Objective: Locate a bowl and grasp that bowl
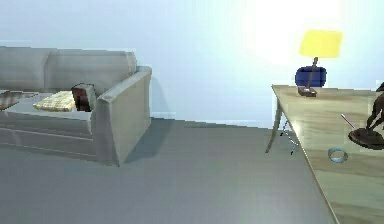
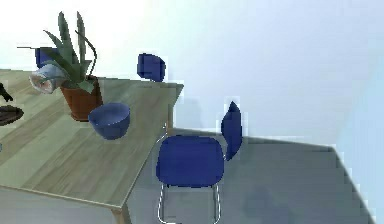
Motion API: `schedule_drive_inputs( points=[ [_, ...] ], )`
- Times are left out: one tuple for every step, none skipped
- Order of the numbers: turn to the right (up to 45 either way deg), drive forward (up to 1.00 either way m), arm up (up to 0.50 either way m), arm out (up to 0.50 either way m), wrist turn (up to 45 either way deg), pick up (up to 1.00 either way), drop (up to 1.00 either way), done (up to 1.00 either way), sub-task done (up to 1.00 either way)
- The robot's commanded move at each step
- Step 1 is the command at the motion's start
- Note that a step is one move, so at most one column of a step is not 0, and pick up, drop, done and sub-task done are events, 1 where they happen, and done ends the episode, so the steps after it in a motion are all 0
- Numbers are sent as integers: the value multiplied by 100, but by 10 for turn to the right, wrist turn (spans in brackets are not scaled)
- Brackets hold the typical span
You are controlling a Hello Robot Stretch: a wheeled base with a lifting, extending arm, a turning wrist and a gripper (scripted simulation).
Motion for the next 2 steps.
schedule_drive_inputs(
  points=[
    [-180,0,0,0,0,0,0,0,0],
    [0,0,50,0,0,0,0,0,0]
  ],
)
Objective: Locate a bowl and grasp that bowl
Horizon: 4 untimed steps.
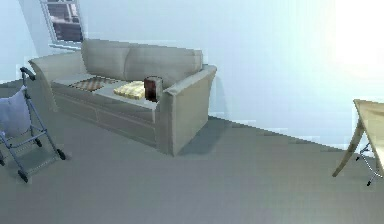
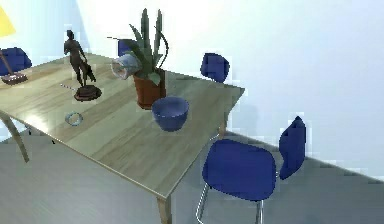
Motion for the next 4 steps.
schedule_drive_inputs(
  points=[
    [0,0,38,0,0,0,0,0,0],
    [0,0,0,50,0,0,0,0,0],
    [0,0,0,0,450,0,0,0,0],
    [0,0,0,0,450,0,0,0,0]
  ],
)
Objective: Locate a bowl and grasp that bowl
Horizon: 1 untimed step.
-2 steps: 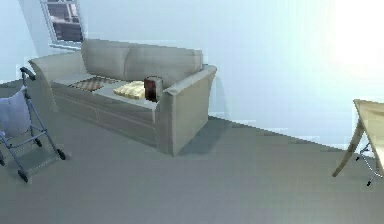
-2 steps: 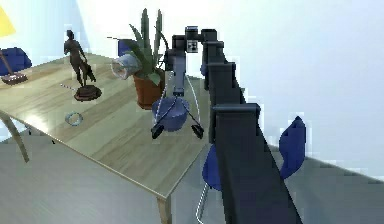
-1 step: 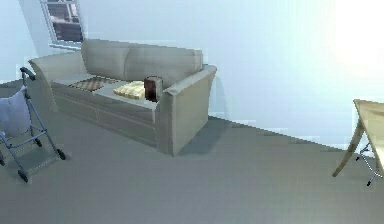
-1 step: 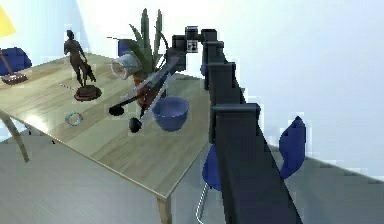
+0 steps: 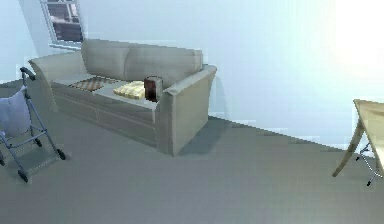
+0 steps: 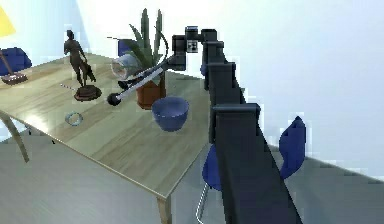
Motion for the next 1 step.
schedule_drive_inputs(
  points=[
    [0,0,0,0,450,0,0,0,0]
  ],
)
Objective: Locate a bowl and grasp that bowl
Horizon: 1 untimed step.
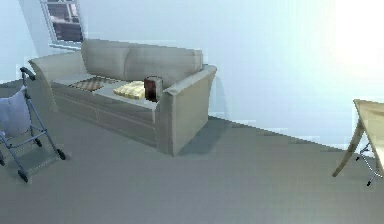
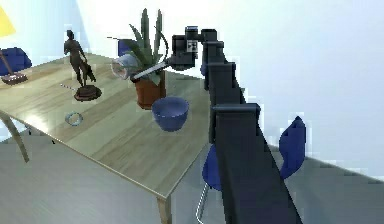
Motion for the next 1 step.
schedule_drive_inputs(
  points=[
    [0,0,0,0,180,0,0,0,0]
  ],
)
